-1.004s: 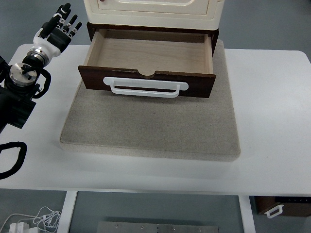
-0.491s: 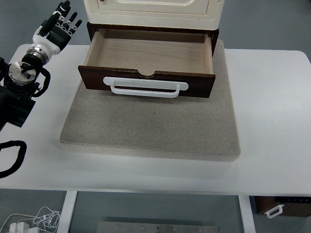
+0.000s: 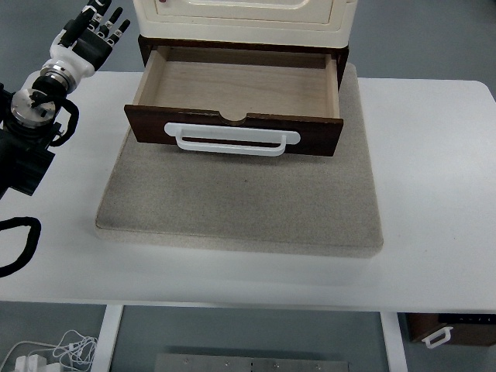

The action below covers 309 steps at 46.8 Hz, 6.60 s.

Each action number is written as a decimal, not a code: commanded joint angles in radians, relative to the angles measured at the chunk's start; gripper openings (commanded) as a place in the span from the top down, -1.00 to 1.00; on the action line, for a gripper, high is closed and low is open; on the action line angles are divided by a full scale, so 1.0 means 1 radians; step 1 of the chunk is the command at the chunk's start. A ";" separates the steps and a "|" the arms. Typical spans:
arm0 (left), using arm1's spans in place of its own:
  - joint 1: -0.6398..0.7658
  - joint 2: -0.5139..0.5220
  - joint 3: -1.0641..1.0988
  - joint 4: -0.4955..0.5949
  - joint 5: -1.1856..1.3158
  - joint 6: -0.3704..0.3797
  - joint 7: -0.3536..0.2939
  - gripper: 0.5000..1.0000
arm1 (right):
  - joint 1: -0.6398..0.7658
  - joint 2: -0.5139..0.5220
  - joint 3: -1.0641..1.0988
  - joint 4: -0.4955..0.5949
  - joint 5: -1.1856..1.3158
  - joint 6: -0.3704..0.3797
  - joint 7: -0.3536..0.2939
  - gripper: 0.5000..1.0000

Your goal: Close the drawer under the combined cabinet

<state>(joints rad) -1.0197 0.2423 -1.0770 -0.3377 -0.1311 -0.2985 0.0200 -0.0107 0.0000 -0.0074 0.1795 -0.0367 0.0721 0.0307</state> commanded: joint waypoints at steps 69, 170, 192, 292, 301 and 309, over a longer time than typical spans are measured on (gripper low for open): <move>-0.326 0.376 0.233 -0.664 0.107 0.016 -0.028 -0.99 | 0.000 0.000 0.000 0.000 0.000 0.000 0.000 -0.81; -0.511 0.353 1.132 -1.290 0.533 -0.091 0.393 -0.99 | 0.000 0.000 0.001 0.000 0.000 0.000 0.000 -0.81; -0.525 0.304 1.132 -1.147 0.518 -0.145 0.449 -0.99 | 0.000 0.000 0.000 0.000 0.000 0.000 0.000 -0.81; -0.513 0.239 1.057 -0.791 0.581 -0.157 0.436 -0.99 | 0.000 0.000 0.001 0.000 0.000 0.000 0.000 -0.81; -0.508 0.239 1.040 -0.758 0.582 -0.153 0.434 -0.99 | 0.000 0.000 0.000 0.000 0.000 0.000 0.000 -0.81; -0.507 0.241 1.040 -0.727 0.584 -0.153 0.426 -0.99 | 0.000 0.000 0.000 0.000 0.000 0.000 0.000 -0.81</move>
<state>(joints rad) -1.5263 0.4830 -0.0370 -1.0743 0.4524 -0.4518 0.4508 -0.0107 0.0000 -0.0075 0.1795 -0.0369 0.0721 0.0307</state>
